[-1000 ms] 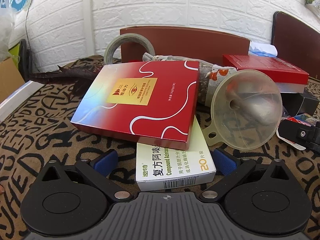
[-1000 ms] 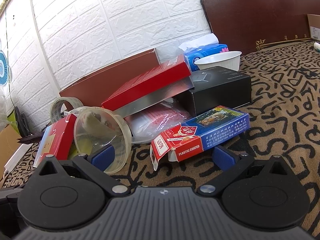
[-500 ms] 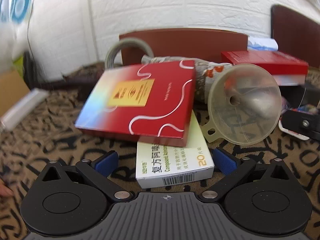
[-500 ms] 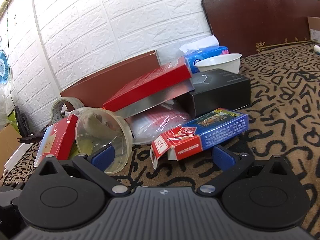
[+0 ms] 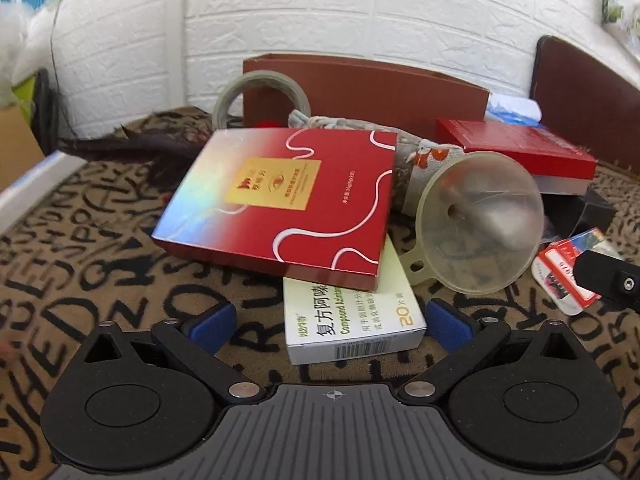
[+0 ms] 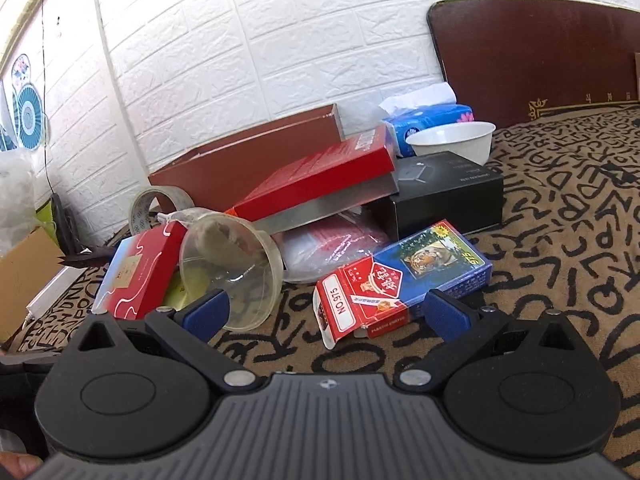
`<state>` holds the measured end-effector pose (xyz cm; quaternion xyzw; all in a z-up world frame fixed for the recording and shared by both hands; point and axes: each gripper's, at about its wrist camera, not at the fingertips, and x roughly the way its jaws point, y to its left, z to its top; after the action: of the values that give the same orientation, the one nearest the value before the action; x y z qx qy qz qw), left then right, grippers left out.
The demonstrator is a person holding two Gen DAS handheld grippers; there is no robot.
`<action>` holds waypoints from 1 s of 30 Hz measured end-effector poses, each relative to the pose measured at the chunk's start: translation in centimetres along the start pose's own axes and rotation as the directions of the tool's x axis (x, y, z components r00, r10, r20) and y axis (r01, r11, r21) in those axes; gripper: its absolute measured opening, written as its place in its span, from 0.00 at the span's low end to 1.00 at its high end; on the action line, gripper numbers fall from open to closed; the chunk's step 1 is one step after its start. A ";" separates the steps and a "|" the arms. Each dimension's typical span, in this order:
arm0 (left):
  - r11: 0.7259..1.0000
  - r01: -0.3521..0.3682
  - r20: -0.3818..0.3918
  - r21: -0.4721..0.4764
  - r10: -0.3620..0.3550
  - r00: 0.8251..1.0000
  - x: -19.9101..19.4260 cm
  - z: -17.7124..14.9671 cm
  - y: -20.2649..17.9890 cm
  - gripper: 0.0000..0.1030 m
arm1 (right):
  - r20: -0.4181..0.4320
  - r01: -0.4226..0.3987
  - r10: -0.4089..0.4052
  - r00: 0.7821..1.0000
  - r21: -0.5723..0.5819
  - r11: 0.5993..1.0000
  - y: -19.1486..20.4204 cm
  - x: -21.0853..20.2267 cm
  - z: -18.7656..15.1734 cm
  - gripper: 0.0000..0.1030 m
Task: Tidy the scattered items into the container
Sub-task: 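Move the right tool toward the blue-and-red playing-card box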
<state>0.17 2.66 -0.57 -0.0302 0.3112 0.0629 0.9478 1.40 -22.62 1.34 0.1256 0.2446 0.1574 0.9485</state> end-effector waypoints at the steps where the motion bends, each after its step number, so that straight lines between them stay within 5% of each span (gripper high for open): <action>1: 1.000 -0.020 0.001 0.019 0.020 1.000 0.0 0.0 -0.2 1.00 | -0.001 -0.002 0.002 1.000 -0.002 1.000 0.0 0.1 -0.1 1.00; 5: 0.999 -0.021 0.022 0.033 0.021 1.000 -0.5 0.1 -0.1 1.00 | -0.018 0.005 -0.006 1.000 -0.010 1.000 -0.1 0.2 -0.3 1.00; 10: 0.998 -0.050 0.155 0.028 0.045 0.987 -3.0 0.1 0.8 1.00 | 0.067 0.067 -0.057 0.996 -0.152 0.986 0.6 -1.1 0.8 1.00; 16: 0.998 -0.025 0.198 0.063 0.012 0.980 -2.9 0.5 0.8 1.00 | 0.013 0.158 -0.160 0.987 -0.233 0.959 -0.6 0.8 2.0 1.00; 24: 0.991 0.039 0.269 0.130 -0.073 0.960 -2.9 0.0 -1.7 1.00 | -0.059 0.042 -0.053 0.997 -0.183 0.982 -3.5 2.0 2.5 1.00; 30: 0.988 0.033 0.244 0.150 -0.070 0.967 -2.0 -0.5 -2.7 1.00 | -0.075 -0.003 -0.008 0.997 -0.136 0.991 -4.8 2.4 1.4 1.00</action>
<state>-1.38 -0.29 0.24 0.0388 0.1928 0.0188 0.9803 5.23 -26.41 0.06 0.0540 0.2691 0.1772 0.9451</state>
